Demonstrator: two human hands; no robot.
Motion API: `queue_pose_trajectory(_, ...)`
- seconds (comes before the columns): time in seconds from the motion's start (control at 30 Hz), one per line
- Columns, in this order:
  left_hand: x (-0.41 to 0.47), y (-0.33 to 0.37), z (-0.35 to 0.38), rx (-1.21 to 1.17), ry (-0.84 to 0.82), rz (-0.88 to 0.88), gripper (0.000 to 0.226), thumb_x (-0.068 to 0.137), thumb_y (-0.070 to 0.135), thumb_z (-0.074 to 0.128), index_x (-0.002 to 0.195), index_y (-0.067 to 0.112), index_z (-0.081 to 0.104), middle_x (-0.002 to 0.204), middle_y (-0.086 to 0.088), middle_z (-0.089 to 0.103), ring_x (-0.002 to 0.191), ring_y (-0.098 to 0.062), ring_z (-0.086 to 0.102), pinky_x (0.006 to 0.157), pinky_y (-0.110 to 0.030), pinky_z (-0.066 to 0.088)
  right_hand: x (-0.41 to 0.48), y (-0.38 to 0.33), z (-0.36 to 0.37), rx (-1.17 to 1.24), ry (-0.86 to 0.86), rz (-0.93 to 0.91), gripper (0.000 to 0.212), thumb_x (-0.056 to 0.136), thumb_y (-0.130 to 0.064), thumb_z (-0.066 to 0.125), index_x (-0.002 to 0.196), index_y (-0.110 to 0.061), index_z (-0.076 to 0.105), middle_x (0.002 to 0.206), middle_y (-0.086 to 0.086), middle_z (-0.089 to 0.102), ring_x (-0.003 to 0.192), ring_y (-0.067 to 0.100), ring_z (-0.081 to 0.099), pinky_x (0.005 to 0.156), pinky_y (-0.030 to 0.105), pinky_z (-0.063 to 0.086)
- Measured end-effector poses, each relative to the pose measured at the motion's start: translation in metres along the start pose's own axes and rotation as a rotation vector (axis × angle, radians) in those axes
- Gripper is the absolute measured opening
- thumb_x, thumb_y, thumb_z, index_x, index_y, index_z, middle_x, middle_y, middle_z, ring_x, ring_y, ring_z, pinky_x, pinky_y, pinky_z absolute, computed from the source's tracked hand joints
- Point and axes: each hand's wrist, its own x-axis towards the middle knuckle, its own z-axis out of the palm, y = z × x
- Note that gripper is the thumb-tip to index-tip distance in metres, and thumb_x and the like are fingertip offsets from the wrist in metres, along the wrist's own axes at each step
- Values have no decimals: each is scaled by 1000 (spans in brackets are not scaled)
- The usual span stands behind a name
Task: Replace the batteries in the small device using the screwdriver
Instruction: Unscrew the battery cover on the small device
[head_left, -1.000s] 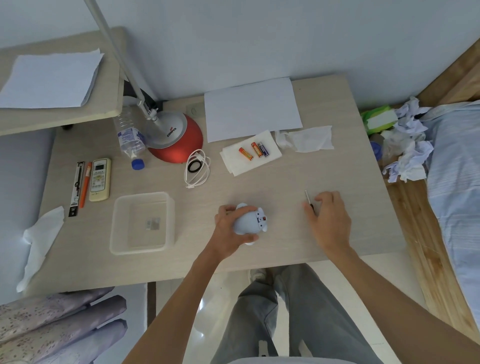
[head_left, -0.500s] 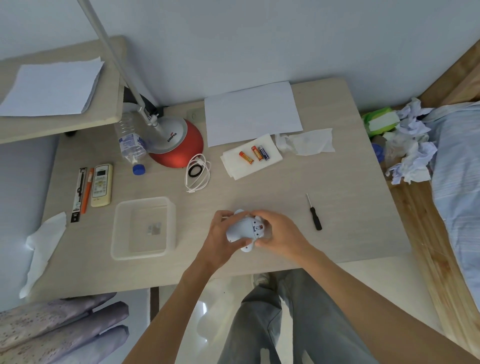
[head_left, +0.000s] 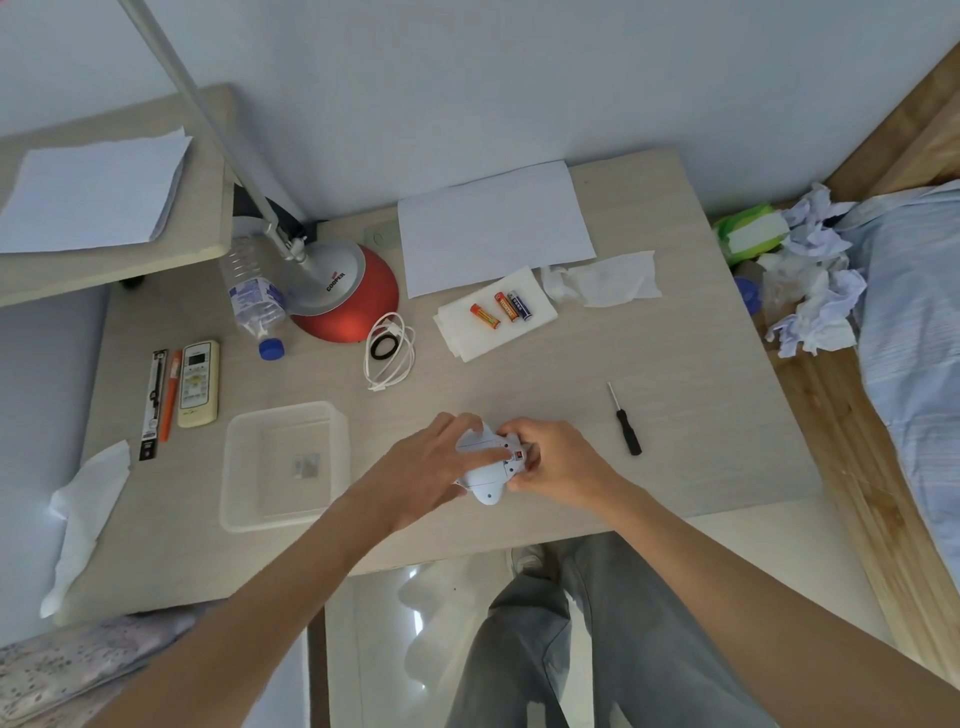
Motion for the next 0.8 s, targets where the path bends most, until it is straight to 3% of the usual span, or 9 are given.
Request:
queue_pose_trajectory(0.17, 10, -4, 0, 2, -34, 45, 79, 93, 30, 83, 155, 48, 38, 145, -6, 41, 122, -23, 50, 78, -41, 67, 1, -2, -5, -31, -19, 20, 49, 72, -26, 91, 117, -28, 70, 101, -13, 76, 83, 9, 74, 76, 34, 65)
queue_pose_trajectory(0.4, 18, -12, 5, -30, -85, 43, 87, 87, 32, 90, 153, 49, 36, 140, -5, 38, 114, -21, 51, 84, -42, 64, 6, -4, -9, -95, -75, -10, 41, 74, -24, 91, 110, -28, 70, 99, -11, 78, 84, 9, 73, 77, 29, 63)
queue_pose_trajectory(0.63, 21, -8, -2, -13, -93, 53, 87, 84, 30, 91, 153, 46, 40, 136, -4, 37, 111, -20, 48, 83, -39, 63, 9, -6, -11, -105, -96, 6, 37, 73, -22, 90, 102, -31, 69, 90, -12, 76, 79, 7, 72, 75, 35, 63)
queue_pose_trajectory(0.8, 17, -7, -1, -28, -66, 58, 91, 85, 27, 91, 150, 50, 32, 136, -5, 40, 110, -22, 50, 81, -40, 64, 9, -6, -11, -105, -102, -1, 39, 75, -25, 90, 108, -28, 70, 95, -10, 78, 82, 8, 73, 78, 35, 64)
